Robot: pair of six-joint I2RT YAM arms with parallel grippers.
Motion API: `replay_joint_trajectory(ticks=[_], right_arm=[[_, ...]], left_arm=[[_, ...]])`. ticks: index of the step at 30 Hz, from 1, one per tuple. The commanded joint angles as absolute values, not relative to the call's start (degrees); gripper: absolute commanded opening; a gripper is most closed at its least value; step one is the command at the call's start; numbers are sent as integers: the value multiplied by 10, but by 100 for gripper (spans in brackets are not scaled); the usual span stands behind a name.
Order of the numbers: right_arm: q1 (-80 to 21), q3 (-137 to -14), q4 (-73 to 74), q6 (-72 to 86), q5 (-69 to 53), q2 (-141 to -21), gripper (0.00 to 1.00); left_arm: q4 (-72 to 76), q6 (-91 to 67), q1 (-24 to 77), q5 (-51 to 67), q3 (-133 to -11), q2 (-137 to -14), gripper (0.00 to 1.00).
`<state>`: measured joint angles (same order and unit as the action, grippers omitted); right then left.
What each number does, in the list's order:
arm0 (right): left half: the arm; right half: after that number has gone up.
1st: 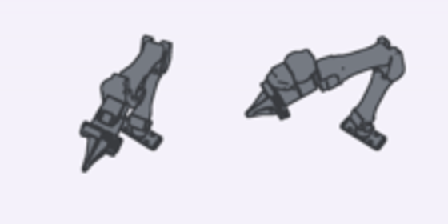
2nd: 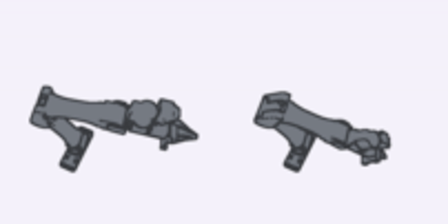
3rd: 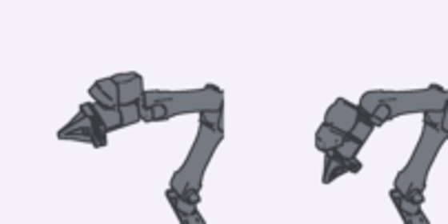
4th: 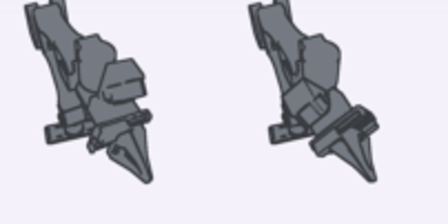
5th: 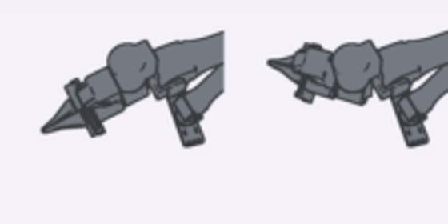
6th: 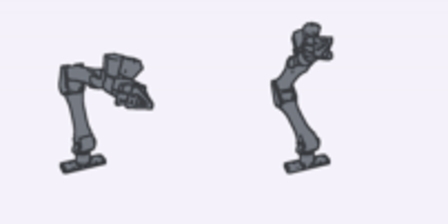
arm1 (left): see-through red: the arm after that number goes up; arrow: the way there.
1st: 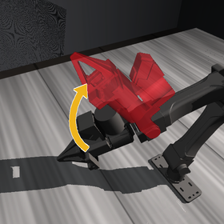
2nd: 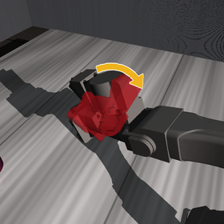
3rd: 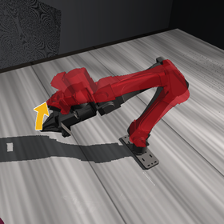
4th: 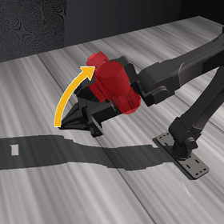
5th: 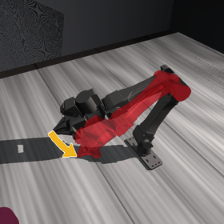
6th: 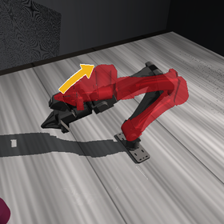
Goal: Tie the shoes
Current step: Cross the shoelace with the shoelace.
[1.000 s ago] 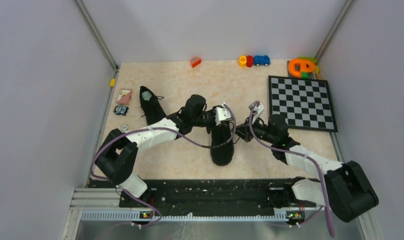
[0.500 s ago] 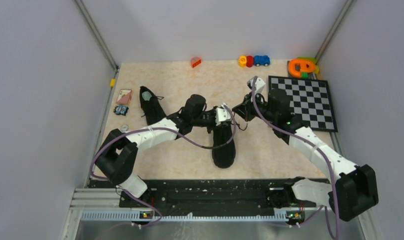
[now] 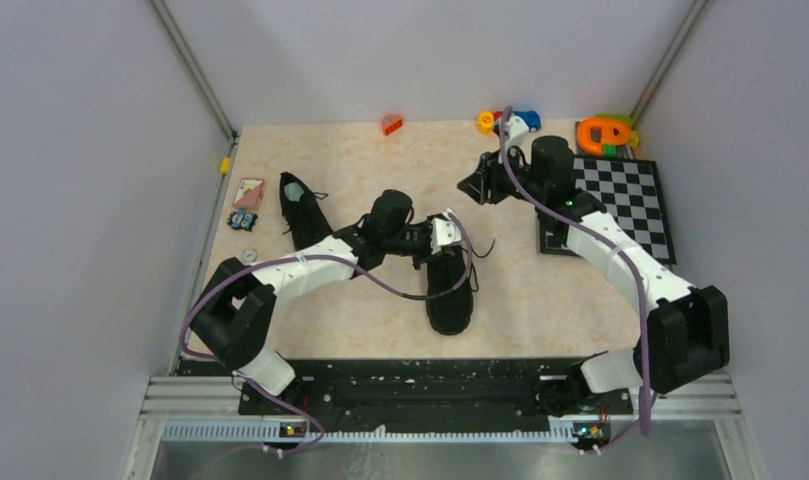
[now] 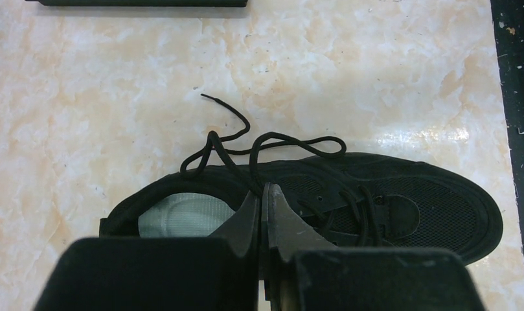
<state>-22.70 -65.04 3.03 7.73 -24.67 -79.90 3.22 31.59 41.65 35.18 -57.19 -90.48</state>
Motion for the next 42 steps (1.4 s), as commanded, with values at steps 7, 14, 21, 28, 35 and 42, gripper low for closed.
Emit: replay_joint_trajectory(ticks=[7,14,21,28,35,42], right_arm=[[-196,-428,-19,77,-280,-630,57],[-197,-268,-112,137,-280,-573,56],[-197,-240,-49,387,-95,-596,53],[-212,-175,-99,670,-40,-590,55],[-249,-176,-81,787,-13,-625,54],[-273,-160,-146,833,-22,-687,51]], left_arm=[[47,318,417,371,-578,-887,0],[50,318,417,373,-578,-888,0],[51,320,417,374,-577,-889,0],[46,323,417,371,-576,-889,0],[44,325,416,369,-575,-889,0],[43,327,416,371,-571,-885,0]])
